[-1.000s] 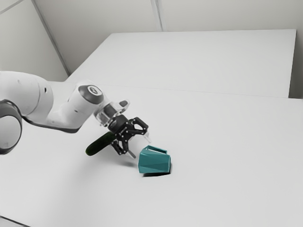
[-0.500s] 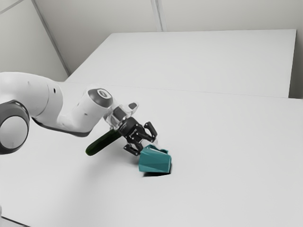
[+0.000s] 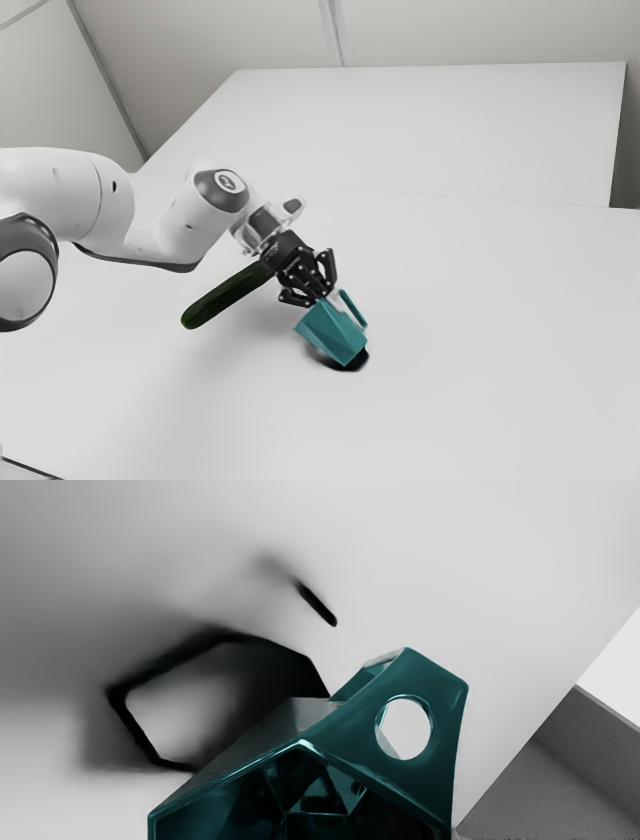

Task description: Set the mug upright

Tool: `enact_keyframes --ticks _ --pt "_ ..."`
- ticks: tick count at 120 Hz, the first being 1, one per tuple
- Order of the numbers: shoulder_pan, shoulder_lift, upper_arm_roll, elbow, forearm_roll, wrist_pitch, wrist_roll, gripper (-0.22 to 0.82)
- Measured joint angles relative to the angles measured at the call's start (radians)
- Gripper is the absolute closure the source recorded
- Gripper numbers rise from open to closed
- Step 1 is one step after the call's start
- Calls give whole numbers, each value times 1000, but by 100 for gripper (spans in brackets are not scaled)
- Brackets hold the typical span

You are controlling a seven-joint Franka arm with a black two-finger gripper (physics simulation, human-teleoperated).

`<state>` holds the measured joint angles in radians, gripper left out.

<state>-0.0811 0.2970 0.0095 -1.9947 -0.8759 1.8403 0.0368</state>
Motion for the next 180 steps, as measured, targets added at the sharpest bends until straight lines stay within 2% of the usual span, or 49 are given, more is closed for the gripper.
enact_keyframes --ticks 26,56,90,124,164,180 --pt "-31 -33 -2 -1 84 34 -30 78" --pt "-57 -122 -57 17 459 145 -67 78" --pt "-66 -146 -77 19 823 262 -100 78" --pt "-68 -112 -85 13 919 323 -120 78" --pt "-68 -57 -86 12 929 368 -137 78" --pt "-78 -64 -113 12 926 370 -140 49"
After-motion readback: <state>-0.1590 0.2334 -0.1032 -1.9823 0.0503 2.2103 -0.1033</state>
